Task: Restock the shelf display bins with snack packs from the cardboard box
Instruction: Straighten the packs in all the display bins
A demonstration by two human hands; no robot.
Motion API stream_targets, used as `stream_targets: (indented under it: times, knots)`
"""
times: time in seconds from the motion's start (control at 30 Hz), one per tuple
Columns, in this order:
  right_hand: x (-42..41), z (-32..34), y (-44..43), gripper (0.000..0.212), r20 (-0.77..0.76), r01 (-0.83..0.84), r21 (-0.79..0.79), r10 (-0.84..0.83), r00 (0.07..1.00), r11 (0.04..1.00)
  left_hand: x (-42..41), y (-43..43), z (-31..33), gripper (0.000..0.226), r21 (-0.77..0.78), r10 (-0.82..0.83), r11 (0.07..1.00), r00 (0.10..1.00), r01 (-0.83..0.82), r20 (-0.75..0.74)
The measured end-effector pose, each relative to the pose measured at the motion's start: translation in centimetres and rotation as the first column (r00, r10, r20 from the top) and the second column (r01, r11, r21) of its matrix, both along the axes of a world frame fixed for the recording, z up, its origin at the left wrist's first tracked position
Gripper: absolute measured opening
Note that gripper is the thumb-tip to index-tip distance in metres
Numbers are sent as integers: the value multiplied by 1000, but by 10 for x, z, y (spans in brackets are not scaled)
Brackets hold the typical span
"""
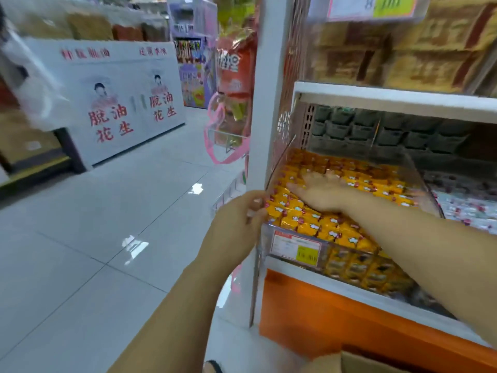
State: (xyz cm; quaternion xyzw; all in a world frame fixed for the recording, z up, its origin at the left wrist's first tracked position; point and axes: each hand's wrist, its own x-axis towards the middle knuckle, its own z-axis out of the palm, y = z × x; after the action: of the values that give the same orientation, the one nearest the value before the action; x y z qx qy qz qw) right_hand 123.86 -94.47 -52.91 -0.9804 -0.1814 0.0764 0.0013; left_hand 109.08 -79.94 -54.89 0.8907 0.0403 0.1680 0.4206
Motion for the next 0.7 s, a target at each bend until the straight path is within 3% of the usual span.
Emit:
stream_targets:
  times: [0.1,0.2,0.27,0.4,0.53,0.7]
  knots:
    - [5,12,-7,71,30,-64,-40,65,997,997,3,0,-1,24,-26,8,1000,1000,-8,-1]
    - [35,23,-1,65,111,-59,115,46,993,992,5,-2,-2,17,-38,38,999,999,-37,13]
    - [52,16,7,68,57,-57,175,48,997,983,7,-4,-3,16,-27,62,998,998,-61,24]
    - [65,-3,11,78,0,-36,115,37,999,993,10,-4,-3,22,-2,84,996,996,-84,10]
    - [48,-4,0,65,2,-78,33,78,997,996,12,-2,1,21,7,37,999,999,-37,-34]
    - [5,13,-4,65,18,-186,118,185,983,976,9,-1,3,15,-33,5,999,999,-7,-52]
